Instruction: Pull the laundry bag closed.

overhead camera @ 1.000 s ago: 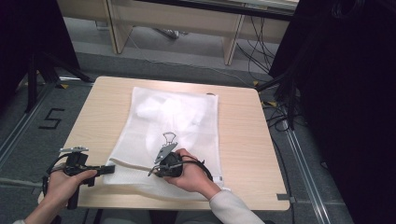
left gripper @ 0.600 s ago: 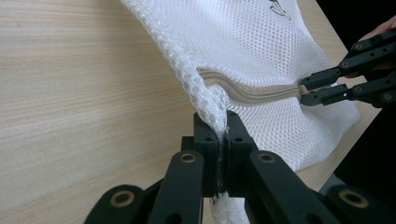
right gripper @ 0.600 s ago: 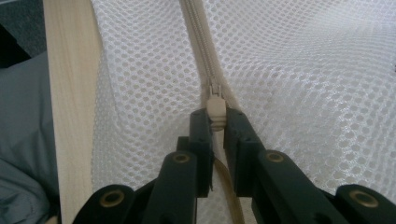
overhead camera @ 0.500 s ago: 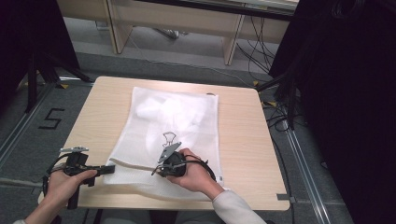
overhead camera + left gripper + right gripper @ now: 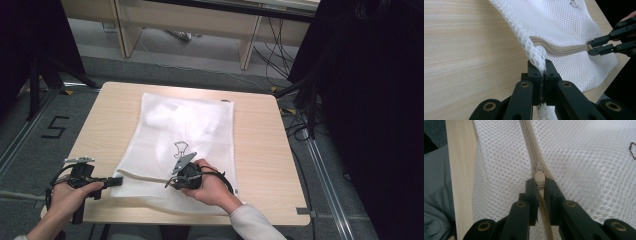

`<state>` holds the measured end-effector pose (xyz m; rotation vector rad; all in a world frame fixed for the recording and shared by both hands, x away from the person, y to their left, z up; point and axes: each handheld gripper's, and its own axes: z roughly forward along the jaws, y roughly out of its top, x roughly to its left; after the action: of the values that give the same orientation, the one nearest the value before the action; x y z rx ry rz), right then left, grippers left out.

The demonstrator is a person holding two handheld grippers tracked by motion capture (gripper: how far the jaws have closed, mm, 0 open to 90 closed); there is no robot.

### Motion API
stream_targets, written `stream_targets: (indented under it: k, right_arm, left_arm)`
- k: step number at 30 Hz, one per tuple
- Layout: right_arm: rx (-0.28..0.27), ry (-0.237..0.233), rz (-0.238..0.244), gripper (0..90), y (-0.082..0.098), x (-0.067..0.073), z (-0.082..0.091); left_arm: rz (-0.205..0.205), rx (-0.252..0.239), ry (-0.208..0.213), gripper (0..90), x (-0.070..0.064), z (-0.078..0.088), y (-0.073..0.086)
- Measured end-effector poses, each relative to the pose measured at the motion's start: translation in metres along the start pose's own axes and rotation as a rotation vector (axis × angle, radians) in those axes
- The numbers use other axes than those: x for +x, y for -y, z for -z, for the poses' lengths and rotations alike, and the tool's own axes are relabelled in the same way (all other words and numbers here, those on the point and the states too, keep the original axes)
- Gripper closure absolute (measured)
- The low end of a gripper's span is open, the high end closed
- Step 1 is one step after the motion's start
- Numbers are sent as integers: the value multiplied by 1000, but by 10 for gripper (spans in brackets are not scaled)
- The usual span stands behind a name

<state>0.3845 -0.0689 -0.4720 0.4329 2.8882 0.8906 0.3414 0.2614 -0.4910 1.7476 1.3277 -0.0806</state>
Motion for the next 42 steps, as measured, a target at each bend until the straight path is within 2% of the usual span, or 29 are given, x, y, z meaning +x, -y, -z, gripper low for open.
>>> stream_targets:
  k: [2,4,5,11,12,13,15,18,34,37,39,42]
  right_arm:
    - [1,3,-7,828,0,0,1]
    - [-1,8,-3,827,1,0,2]
    - [5,6,0,828,1,0,2]
    - [5,4,-4,828,2,-1,4]
    - [7,3,-5,827,2,-1,4]
    - [11,14,5,828,3,-1,4]
    - [15,10,-8,827,5,-3,5]
    - [15,16,-11,828,9,-4,7]
    - [18,17,-18,827,18,-6,15]
    - [21,25,-16,828,18,-7,16]
    - [21,14,-25,828,19,-8,18]
    - [23,17,-28,828,21,-9,18]
  left_arm:
    - [-7,9,5,858,1,0,0]
    - [21,-21,-3,858,-1,-1,0]
    - [23,-20,-3,858,-1,-1,0]
    - [22,-22,-2,858,-2,-1,0]
    - [16,-19,-11,858,-1,0,0]
    - [-6,7,1,858,2,2,0]
    - [8,-13,-13,858,1,1,0]
    - [2,4,-3,858,2,1,0]
    - [4,2,-1,858,2,1,0]
    - [3,4,-8,858,2,2,0]
    - [3,-5,-18,858,2,1,0]
    - [5,-2,-14,859,2,1,0]
